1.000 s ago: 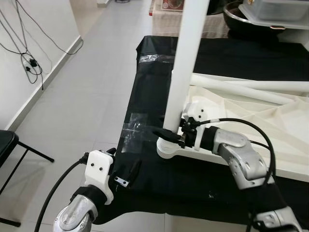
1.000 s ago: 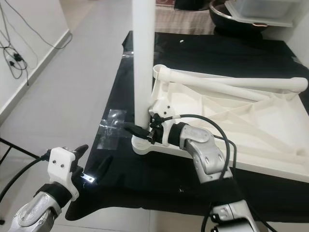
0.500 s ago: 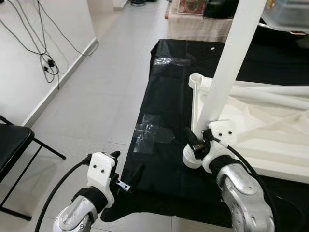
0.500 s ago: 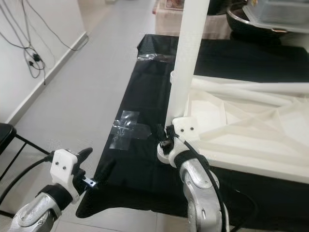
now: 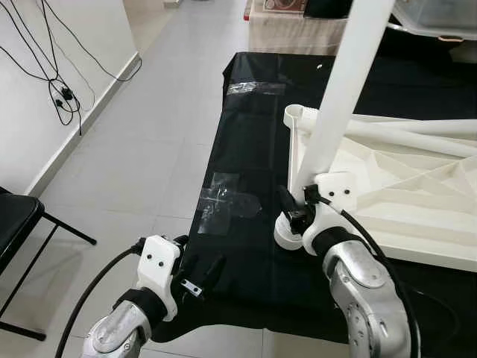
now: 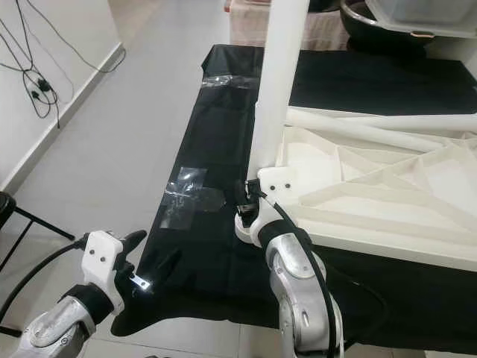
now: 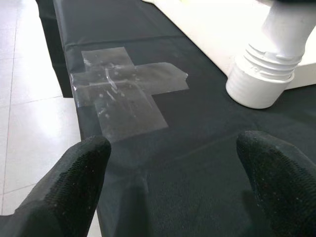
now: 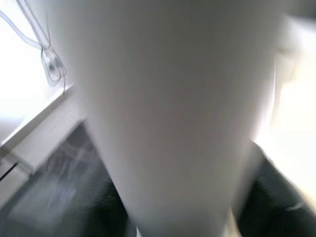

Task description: Building children table

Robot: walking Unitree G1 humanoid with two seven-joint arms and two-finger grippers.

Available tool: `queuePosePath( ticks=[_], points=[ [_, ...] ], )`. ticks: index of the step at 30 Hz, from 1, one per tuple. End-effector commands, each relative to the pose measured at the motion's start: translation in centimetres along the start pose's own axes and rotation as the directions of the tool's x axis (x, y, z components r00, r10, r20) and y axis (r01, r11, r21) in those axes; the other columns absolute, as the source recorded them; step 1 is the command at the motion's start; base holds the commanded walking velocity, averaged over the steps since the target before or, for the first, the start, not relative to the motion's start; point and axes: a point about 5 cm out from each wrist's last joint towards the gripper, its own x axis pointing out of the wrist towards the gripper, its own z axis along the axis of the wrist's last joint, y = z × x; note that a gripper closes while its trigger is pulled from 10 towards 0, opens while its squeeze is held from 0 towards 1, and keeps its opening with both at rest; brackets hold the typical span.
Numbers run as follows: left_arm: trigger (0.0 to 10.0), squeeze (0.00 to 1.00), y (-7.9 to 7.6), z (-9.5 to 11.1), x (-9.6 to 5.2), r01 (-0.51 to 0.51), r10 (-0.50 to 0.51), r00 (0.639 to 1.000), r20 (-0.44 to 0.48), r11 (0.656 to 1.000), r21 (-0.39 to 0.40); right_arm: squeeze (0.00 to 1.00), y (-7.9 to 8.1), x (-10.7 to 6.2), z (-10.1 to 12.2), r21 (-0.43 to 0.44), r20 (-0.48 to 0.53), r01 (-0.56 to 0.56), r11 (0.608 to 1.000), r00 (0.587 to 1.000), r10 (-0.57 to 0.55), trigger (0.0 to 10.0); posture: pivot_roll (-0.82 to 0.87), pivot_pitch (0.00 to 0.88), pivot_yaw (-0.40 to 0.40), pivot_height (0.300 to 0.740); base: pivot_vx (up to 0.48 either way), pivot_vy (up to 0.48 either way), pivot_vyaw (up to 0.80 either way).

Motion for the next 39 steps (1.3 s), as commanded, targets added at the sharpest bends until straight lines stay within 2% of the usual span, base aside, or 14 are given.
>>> queuePosePath(
  ticks=[1,4,7,8,10,11,17,20,23,24,27,28,32,39],
  points=[
    [10.0,0.0,0.1,-0.3,-0.2,0.011,-0.011,1.0,-0.017,1.0,0.002,1.0,0.1,-0.6,-0.7,0.073,0.003,-0.037,0.997,0.999,0.036,10.0,-0.01,0.196,0.013,0.74,0.0,0.0,0.0],
    [10.0,0.0,0.3,-0.4,-0.2,0.01,-0.01,1.0,-0.019,1.0,0.001,1.0,0.2,-1.5,-1.0,0.058,0.031,-0.165,0.985,0.986,0.164,10.0,0.0,0.192,0.02,0.74,0.0,0.0,0.0],
    [10.0,0.0,0.3,-0.4,-0.2,0.01,-0.01,1.0,-0.02,1.0,0.002,1.0,0.1,-1.6,-1.1,0.041,0.033,-0.189,0.981,0.982,0.188,10.0,0.0,0.192,0.02,0.74,0.0,0.0,0.0],
    [10.0,0.0,0.3,-0.4,-0.2,0.012,-0.012,1.0,-0.019,1.0,0.005,0.77,-0.2,-1.6,-0.8,-0.005,0.049,-0.272,0.962,0.961,0.272,10.0,0.0,0.19,0.022,0.74,0.0,0.0,0.0],
    [10.0,0.0,0.3,-0.4,-0.2,0.013,-0.013,1.0,-0.018,1.0,0.006,0.77,-0.3,-1.4,-0.5,-0.009,0.062,-0.31,0.951,0.949,0.31,10.0,0.0,0.19,0.022,0.74,0.0,0.0,0.0],
    [10.0,0.0,0.3,-0.4,-0.1,0.014,-0.014,1.0,-0.016,1.0,0.007,0.0,-0.4,-1.2,-0.1,-0.022,0.076,-0.343,0.939,0.936,0.344,10.0,0.0,0.186,0.025,0.74,0.0,0.0,0.0],
    [10.0,0.0,0.0,-0.2,-0.1,0.028,-0.028,1.0,0.0,0.999,0.018,0.0,-2.0,1.3,3.1,-0.138,0.134,-0.503,0.853,0.844,0.519,10.0,0.02,0.186,0.024,0.74,0.0,0.0,0.0],
    [10.0,0.0,-0.4,0.1,0.0,0.046,-0.047,0.999,0.026,0.999,0.017,0.0,-2.8,3.1,4.6,-0.217,0.104,-0.595,0.774,0.774,0.624,10.0,0.03,0.194,0.02,0.74,0.0,0.0,0.0],
    [10.0,0.0,-0.6,0.3,0.0,0.051,-0.051,0.998,0.039,0.999,0.011,0.0,-2.9,3.5,5.0,-0.227,0.086,-0.635,0.739,0.742,0.664,10.0,0.03,0.199,0.015,0.74,0.0,0.0,0.0],
    [10.0,0.0,-0.6,0.6,0.0,0.053,-0.053,0.997,0.055,0.999,0.002,0.0,-3.0,3.9,5.1,-0.231,0.055,-0.692,0.684,0.693,0.719,10.0,0.03,0.204,0.013,0.74,0.0,0.0,0.0],
    [10.0,0.0,-0.7,0.6,0.0,0.052,-0.052,0.997,0.059,0.999,0.0,0.0,-3.1,4.0,5.2,-0.23,0.042,-0.714,0.662,0.672,0.739,9.5,0.03,0.204,0.013,0.74,0.0,0.0,0.0],
    [10.0,0.0,-0.6,0.7,0.0,0.048,-0.047,0.997,0.066,0.999,-0.012,0.0,-3.2,4.2,5.1,-0.228,0.028,-0.728,0.646,0.659,0.752,0.2,0.04,0.211,0.012,0.74,0.0,0.0,0.0],
    [10.0,0.0,-0.5,1.0,-0.2,0.039,-0.034,0.995,0.091,0.998,-0.043,0.0,-3.8,4.5,4.7,-0.22,-0.006,-0.761,0.611,0.627,0.779,0.0,0.04,0.218,0.015,0.74,0.0,0.0,0.0],
    [10.0,0.0,-0.7,0.9,-0.1,0.043,-0.037,0.994,0.1,0.997,-0.059,0.0,-4.5,4.4,3.7,-0.206,-0.026,-0.763,0.613,0.63,0.776,0.0,0.02,0.218,0.006,0.74,0.0,0.0,0.0]
  ],
)
